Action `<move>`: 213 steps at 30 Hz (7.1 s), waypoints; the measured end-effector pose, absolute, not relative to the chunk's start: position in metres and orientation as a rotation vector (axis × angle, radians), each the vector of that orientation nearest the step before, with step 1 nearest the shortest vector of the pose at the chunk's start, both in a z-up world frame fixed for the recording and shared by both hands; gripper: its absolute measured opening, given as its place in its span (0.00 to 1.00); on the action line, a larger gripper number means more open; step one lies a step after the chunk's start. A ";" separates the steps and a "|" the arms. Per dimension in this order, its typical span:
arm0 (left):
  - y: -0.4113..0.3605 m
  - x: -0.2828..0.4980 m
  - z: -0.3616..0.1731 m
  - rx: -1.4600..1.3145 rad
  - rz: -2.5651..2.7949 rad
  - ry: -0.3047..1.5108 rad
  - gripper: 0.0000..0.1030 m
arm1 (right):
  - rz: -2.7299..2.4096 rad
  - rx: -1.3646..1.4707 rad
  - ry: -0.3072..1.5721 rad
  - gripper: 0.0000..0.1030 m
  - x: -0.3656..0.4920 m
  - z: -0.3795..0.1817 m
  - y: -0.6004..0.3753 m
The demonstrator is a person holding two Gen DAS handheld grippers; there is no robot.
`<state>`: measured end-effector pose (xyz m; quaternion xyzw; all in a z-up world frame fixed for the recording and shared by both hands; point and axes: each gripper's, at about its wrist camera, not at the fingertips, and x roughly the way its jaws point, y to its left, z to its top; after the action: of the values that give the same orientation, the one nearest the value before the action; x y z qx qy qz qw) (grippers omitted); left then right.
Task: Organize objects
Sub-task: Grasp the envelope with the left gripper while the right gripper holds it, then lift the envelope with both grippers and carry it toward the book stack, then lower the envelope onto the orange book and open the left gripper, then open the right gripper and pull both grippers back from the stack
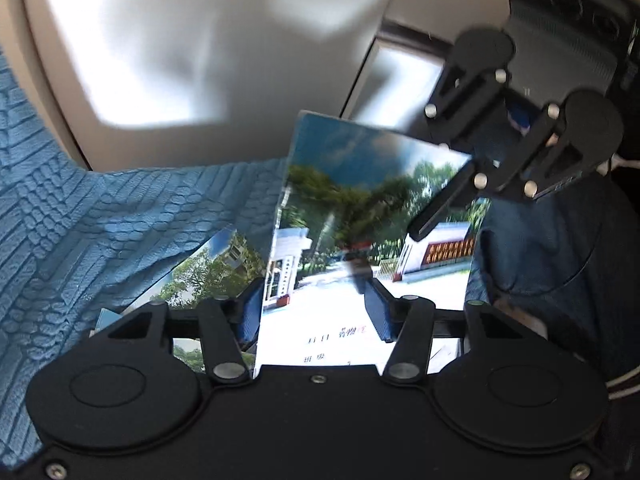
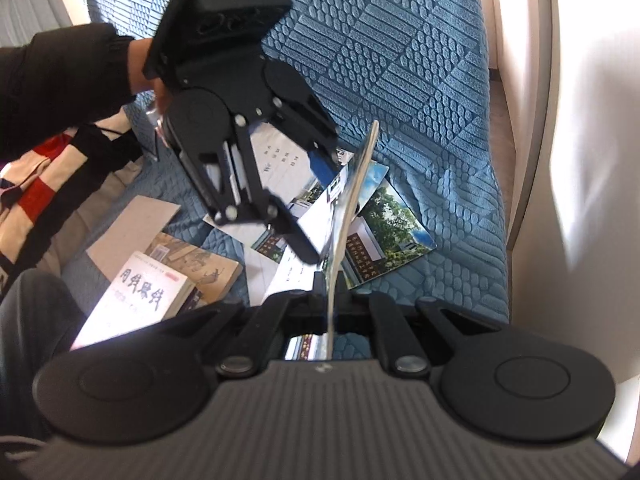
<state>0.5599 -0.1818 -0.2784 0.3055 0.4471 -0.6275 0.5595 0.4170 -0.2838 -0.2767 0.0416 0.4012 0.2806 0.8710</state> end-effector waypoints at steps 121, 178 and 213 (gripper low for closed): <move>0.114 0.277 -0.196 -0.296 -0.198 1.102 0.02 | 0.569 0.251 1.064 0.04 0.322 -0.232 -0.130; 0.118 0.248 -0.152 -0.283 -0.061 0.902 0.34 | 0.477 0.173 0.821 0.48 0.292 -0.204 -0.135; 0.116 0.178 -0.114 -0.310 0.018 0.799 0.38 | 0.553 0.071 0.718 0.48 0.229 -0.170 -0.118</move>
<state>0.1783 0.1165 -0.1139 -0.1501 0.3875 0.0088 0.9095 0.2288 -0.1177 -0.1696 0.0343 0.3466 0.2671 0.8985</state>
